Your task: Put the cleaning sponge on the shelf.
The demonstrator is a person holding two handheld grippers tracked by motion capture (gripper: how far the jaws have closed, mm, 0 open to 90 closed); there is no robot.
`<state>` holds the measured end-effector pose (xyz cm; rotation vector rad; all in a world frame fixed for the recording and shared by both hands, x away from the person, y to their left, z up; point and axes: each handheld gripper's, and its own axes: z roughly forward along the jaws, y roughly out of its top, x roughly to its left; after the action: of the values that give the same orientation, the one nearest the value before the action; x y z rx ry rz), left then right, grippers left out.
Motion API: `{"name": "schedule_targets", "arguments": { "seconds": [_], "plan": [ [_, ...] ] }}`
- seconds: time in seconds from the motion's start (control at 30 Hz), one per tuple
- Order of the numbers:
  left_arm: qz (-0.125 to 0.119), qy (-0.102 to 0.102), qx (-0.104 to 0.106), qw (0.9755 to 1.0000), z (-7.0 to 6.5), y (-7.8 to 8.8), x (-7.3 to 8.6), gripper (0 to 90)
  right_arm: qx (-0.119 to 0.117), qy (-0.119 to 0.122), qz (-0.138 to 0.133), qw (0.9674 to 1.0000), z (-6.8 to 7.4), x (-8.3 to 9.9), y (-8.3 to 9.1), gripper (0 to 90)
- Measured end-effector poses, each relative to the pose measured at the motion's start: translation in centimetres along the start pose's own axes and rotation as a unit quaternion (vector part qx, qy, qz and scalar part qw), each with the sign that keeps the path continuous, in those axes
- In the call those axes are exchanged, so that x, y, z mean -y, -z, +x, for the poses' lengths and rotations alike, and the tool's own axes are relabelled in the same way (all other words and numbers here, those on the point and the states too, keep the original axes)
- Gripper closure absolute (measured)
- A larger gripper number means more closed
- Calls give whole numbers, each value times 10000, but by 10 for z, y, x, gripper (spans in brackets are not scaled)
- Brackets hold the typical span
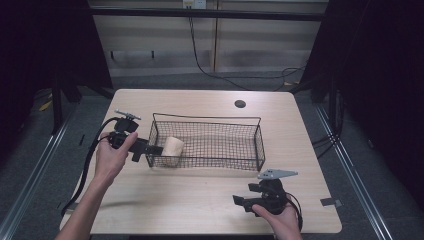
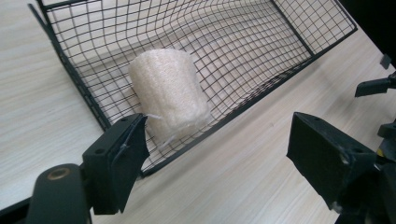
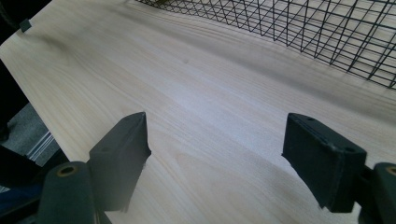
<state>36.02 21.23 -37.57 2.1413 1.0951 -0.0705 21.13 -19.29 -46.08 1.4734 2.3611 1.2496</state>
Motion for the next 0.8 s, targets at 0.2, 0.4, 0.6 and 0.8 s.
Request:
{"name": "schedule_targets", "arguments": {
  "seconds": [0.2, 0.4, 0.6, 0.8],
  "plan": [
    [-180, -60, -126, 9997, 1, 12, 10, 208, 7, 1, -5, 10000, 0, 0, 0, 222],
    [-300, -70, -270, 9992, 4, 22, 25, 208, 15, -3, -7, 10000, 0, 0, 0, 221],
    [-305, -47, -313, 9990, 10, 27, 39, 209, 26, -1, -7, 10000, 0, 0, 0, 221],
    [-361, -17, -614, 9975, 10, 34, 59, 215, 29, -1, -17, 10000, -1, 0, 1, 221]
  ]
}}
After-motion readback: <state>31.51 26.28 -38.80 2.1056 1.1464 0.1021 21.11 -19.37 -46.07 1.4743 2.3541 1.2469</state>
